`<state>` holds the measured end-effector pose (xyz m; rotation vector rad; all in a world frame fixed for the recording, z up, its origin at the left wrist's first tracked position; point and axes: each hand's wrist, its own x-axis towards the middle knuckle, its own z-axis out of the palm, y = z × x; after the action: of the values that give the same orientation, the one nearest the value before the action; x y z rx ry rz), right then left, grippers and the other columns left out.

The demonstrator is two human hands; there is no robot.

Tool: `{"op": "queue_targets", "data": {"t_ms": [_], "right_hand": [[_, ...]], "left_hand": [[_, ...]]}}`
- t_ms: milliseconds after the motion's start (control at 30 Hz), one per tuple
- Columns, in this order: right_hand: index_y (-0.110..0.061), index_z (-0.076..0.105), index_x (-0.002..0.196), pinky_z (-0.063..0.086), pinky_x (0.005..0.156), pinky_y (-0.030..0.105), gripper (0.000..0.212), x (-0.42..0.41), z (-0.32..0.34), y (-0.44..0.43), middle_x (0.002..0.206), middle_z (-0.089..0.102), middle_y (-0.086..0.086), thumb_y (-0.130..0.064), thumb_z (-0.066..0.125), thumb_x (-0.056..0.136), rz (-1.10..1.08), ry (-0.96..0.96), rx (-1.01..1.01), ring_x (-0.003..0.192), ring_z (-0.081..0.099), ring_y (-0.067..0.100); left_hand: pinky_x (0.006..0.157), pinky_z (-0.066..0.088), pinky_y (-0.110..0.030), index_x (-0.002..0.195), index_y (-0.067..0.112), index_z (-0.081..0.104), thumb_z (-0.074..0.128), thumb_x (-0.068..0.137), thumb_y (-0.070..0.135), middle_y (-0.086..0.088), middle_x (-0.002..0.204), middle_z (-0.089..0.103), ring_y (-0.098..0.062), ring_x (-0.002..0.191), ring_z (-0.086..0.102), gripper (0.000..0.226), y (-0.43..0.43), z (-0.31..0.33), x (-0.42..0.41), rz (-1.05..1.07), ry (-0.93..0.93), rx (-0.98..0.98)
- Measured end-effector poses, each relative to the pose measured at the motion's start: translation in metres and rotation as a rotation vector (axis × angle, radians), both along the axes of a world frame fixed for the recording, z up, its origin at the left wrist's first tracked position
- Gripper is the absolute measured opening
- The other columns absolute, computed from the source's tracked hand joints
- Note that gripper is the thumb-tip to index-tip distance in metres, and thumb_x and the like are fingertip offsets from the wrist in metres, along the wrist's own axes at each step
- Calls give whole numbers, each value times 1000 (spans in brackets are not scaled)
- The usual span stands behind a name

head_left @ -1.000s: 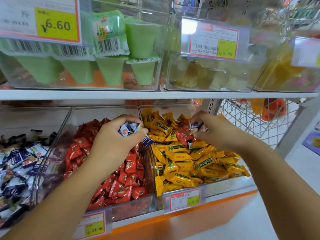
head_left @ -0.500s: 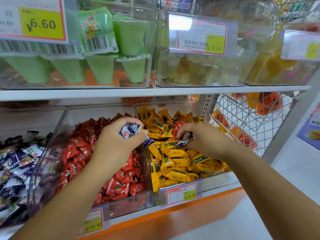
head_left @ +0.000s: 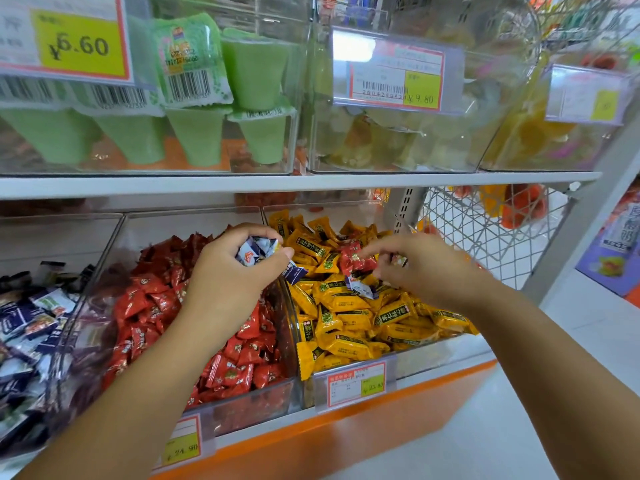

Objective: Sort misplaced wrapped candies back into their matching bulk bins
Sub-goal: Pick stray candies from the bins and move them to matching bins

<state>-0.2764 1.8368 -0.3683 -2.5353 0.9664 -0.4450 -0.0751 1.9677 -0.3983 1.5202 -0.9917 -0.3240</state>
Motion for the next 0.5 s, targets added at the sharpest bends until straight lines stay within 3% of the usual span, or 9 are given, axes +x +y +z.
{"op": "queue_targets", "data": {"t_ms": [67,167,233,300,500], "right_hand": [[-35,60,125,48,80,26,35,4,-2,6,92,62,-9,-21,59,94,44,181,-40,83,60,8],[-30,53,134,45,85,27,41,11,-10,10,90,57,-7,-26,60,94,44,299,-63,74,51,5],[-27,58,129,44,75,22,38,14,-14,8,93,60,-5,-28,63,92,29,296,-77,75,51,6],[-25,63,122,41,64,18,33,14,-12,7,92,60,-5,-30,65,90,7,258,-72,76,52,7],[-39,63,103,41,63,9,19,29,8,26,80,62,-16,-31,69,86,53,-176,9,75,58,-5]], "left_hand": [[58,41,-3,89,20,69,75,81,20,8,87,67,7,69,58,10,-1,0,-1,-10,-8,-3],[58,41,-3,89,20,68,75,81,20,7,87,67,7,66,57,10,0,1,-2,-21,-5,-6],[58,41,-3,89,20,68,75,81,20,7,88,67,8,67,58,10,3,1,-2,-22,-13,-4],[57,40,-3,88,22,68,75,81,20,10,86,66,8,66,58,10,7,2,0,-16,-18,7],[51,37,-4,87,22,68,76,80,19,13,71,63,6,55,54,10,36,8,20,28,-11,13]]}}
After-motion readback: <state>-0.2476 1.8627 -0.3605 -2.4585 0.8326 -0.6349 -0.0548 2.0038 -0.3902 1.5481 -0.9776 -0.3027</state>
